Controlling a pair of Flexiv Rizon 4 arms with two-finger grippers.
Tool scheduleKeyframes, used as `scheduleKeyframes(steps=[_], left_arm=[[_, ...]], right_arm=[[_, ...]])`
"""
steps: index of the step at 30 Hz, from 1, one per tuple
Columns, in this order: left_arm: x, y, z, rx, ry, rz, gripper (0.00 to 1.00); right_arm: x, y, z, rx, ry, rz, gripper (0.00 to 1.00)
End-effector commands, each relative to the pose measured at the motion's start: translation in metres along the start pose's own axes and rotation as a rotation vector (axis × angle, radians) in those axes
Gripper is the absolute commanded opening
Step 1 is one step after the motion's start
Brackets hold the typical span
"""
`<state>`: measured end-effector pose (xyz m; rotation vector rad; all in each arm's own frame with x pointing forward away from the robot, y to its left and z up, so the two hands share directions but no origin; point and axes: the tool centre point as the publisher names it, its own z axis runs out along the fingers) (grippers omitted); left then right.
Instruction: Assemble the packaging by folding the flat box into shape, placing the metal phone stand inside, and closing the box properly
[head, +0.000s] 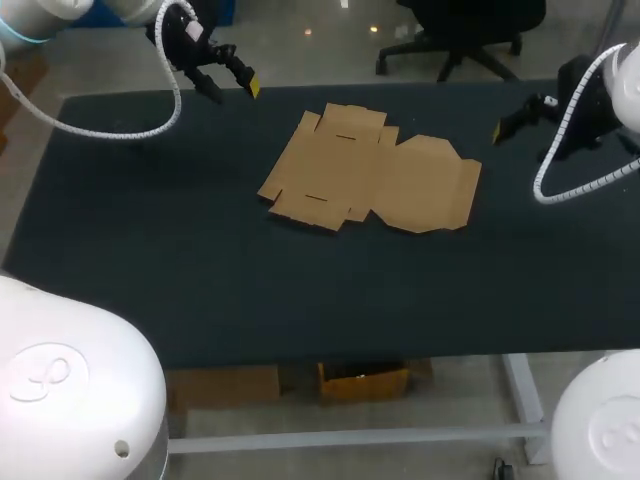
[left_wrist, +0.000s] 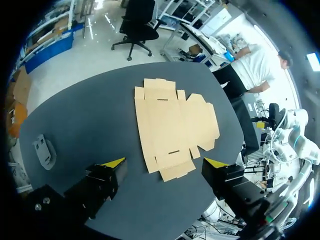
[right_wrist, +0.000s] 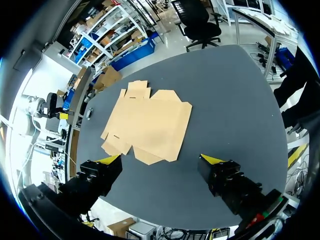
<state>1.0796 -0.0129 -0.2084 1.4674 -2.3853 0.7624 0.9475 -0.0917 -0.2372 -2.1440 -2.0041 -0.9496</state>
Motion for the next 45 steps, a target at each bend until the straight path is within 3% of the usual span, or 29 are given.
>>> scheduleKeyframes(steps=[1, 16, 26, 36, 45], left_arm=[[0.000, 0.009, 0.002, 0.041, 0.037, -0.021, 1.00], [0.016, 0.019, 0.011, 0.012, 0.141, -0.047, 1.00], [0.022, 0.033, 0.017, 0.000, 0.155, -0.082, 1.00], [0.018, 0.047, 0.051, -0.049, 0.225, -0.138, 1.00], [0.021, 0.048, 0.061, -0.064, 0.253, -0.166, 1.00]], right_arm=[[0.000, 0.001, -0.002, 0.005, 0.002, 0.000, 1.00], [0.000, 0.001, -0.002, 0.005, 0.002, 0.000, 1.00], [0.000, 0.001, -0.002, 0.005, 0.002, 0.000, 1.00], [0.005, 0.007, -0.001, -0.002, 0.020, -0.011, 1.00], [0.013, 0.014, 0.006, 0.004, 0.040, -0.013, 1.00]])
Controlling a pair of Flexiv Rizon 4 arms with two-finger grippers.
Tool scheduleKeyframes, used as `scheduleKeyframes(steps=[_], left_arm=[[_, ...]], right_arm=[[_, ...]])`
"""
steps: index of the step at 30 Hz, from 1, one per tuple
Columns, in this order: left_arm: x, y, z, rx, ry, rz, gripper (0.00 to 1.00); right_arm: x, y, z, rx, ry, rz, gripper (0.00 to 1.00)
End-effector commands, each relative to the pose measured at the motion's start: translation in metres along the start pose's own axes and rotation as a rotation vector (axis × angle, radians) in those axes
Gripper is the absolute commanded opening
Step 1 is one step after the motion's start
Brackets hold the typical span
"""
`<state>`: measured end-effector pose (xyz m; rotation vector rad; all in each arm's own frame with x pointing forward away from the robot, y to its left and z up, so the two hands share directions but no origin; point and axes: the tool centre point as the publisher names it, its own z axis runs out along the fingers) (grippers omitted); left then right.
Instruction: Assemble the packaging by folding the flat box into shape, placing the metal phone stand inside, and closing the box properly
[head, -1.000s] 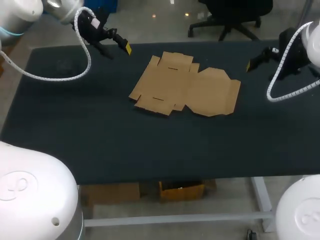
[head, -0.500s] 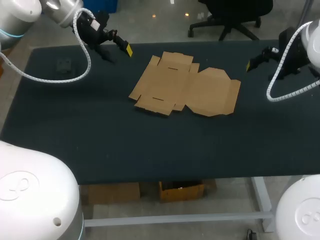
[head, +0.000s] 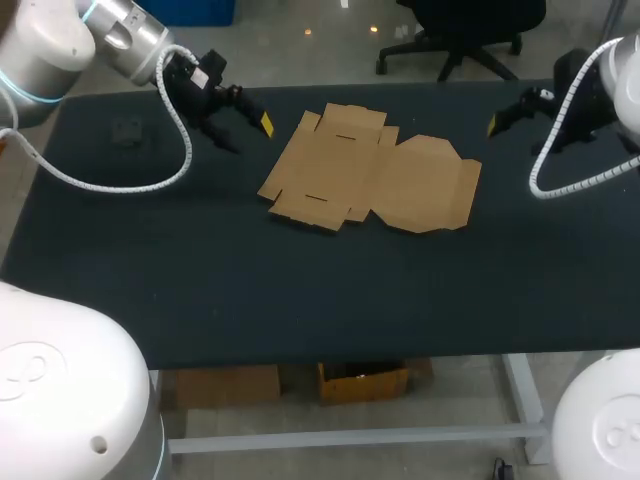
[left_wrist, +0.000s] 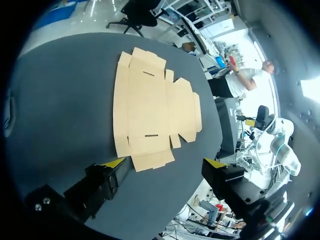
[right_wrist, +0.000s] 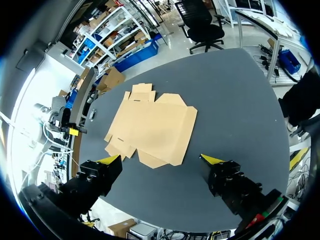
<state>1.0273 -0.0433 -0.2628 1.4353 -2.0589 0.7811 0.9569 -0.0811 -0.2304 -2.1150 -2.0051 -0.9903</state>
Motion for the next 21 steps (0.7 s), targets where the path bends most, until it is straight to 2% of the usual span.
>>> scheduleKeyframes(steps=[1, 4, 5, 20, 21], left_arm=[[-0.0016, -0.0038, 0.0021, -0.010, 0.005, -0.002, 1.00], [-0.0006, -0.0041, 0.0026, -0.015, -0.012, 0.003, 1.00], [-0.0004, -0.0047, 0.0024, -0.020, -0.042, 0.009, 1.00], [-0.0004, -0.0047, 0.0024, -0.020, -0.042, 0.009, 1.00], [-0.0037, -0.0072, 0.0052, -0.020, -0.024, -0.003, 1.00]], right_arm=[[0.0022, 0.0053, 0.0046, 0.019, 0.012, -0.001, 1.00], [0.0058, 0.0042, 0.0087, 0.042, 0.010, -0.002, 1.00], [0.0059, 0.0029, 0.0117, 0.060, 0.007, 0.002, 1.00], [0.0060, 0.0037, 0.0103, 0.063, 0.015, 0.002, 1.00], [0.0069, 0.0036, 0.0091, 0.075, 0.012, 0.002, 1.00]])
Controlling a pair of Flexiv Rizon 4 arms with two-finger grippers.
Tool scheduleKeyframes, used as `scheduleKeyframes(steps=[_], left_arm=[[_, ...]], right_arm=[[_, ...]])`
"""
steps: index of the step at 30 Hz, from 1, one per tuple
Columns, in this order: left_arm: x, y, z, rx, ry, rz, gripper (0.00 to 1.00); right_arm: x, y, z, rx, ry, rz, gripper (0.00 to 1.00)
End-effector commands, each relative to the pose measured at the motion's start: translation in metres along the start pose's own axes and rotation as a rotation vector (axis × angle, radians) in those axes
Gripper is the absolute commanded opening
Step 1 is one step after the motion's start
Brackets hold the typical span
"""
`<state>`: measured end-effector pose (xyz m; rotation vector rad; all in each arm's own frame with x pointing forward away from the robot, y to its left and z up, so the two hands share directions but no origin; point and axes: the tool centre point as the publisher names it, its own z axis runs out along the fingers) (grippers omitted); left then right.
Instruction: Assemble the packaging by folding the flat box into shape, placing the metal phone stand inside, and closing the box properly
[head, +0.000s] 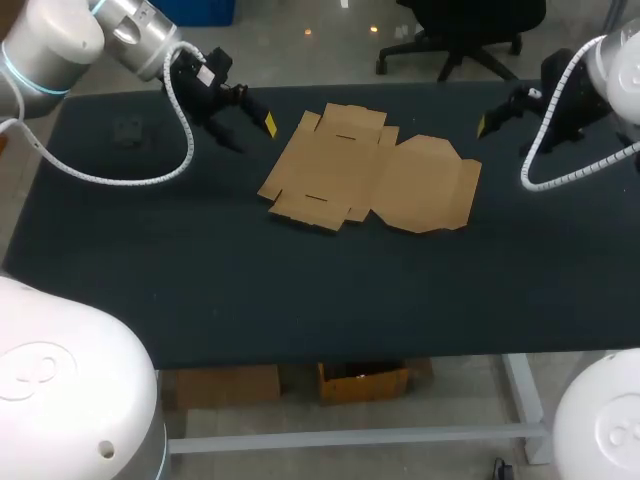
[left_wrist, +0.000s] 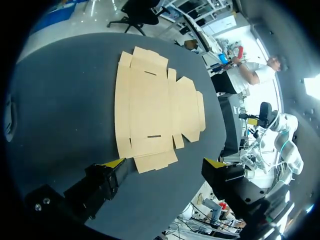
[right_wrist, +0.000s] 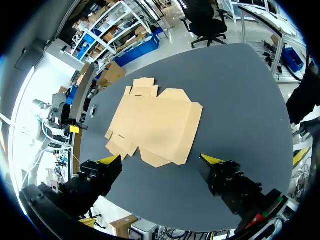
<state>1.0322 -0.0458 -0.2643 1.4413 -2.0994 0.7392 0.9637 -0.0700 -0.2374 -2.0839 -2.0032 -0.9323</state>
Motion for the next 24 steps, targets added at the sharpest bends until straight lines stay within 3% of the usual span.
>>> scheduleKeyframes(steps=[1, 10, 24], left_arm=[[-0.006, -0.003, 0.006, -0.002, 0.024, -0.024, 1.00], [-0.029, -0.010, 0.040, -0.046, 0.058, -0.027, 1.00], [-0.045, -0.017, 0.059, -0.052, 0.058, -0.040, 1.00]], right_arm=[[0.002, 0.001, -0.005, 0.030, -0.006, 0.002, 1.00], [0.007, -0.011, -0.009, 0.087, -0.045, -0.006, 1.00], [0.002, -0.028, 0.001, 0.134, -0.049, 0.001, 1.00]])
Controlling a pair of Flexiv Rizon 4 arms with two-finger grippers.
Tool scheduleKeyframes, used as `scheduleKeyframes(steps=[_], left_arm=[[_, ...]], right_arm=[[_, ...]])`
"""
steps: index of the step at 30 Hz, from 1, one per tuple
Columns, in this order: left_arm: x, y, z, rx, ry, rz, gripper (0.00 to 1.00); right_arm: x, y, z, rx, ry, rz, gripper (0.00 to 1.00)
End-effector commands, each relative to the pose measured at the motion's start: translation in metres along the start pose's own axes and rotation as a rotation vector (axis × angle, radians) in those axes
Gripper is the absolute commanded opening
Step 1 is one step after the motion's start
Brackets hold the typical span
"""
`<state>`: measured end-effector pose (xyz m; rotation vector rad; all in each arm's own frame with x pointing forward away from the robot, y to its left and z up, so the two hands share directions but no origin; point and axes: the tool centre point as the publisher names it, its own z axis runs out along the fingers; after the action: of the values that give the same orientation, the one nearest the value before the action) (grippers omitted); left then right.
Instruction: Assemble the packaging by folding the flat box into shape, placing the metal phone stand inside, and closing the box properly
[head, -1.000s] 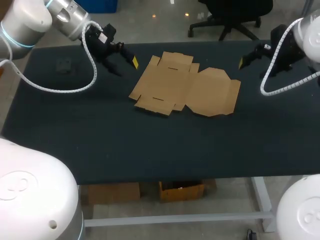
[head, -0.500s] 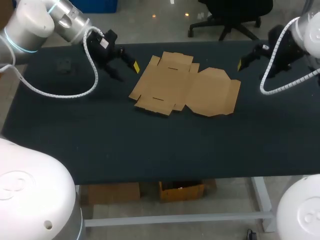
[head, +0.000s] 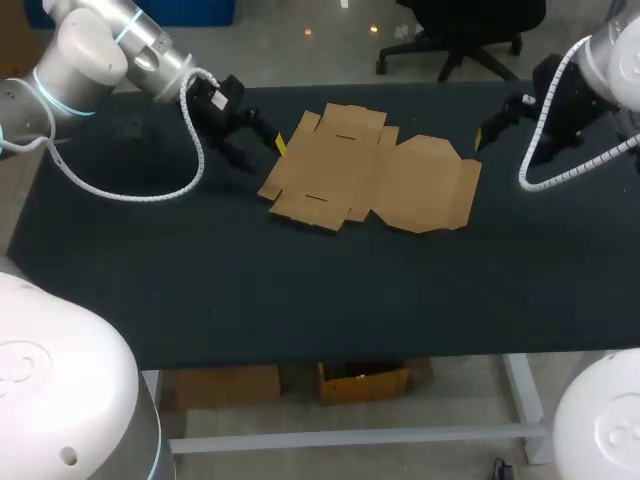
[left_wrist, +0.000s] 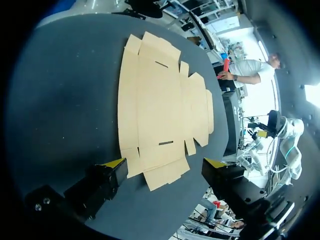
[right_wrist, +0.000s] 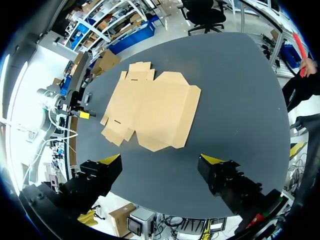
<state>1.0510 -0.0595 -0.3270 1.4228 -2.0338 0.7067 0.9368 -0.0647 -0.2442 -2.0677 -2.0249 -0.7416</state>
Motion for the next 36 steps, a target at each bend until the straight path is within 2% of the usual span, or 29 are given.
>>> scheduleKeyframes(steps=[1, 12, 24, 36], left_arm=[[-0.009, -0.005, 0.005, -0.006, 0.003, -0.003, 1.00], [-0.028, -0.006, 0.013, 0.009, -0.026, -0.053, 1.00], [-0.038, 0.009, 0.018, 0.000, -0.023, -0.108, 1.00], [-0.033, -0.014, 0.028, -0.002, -0.007, -0.091, 1.00]], right_arm=[[0.000, 0.000, 0.004, 0.014, 0.004, -0.006, 1.00], [0.001, 0.001, 0.001, 0.025, -0.009, -0.009, 1.00], [0.001, 0.004, -0.006, 0.016, -0.027, -0.011, 1.00], [0.002, 0.004, -0.010, 0.013, -0.035, -0.008, 1.00]])
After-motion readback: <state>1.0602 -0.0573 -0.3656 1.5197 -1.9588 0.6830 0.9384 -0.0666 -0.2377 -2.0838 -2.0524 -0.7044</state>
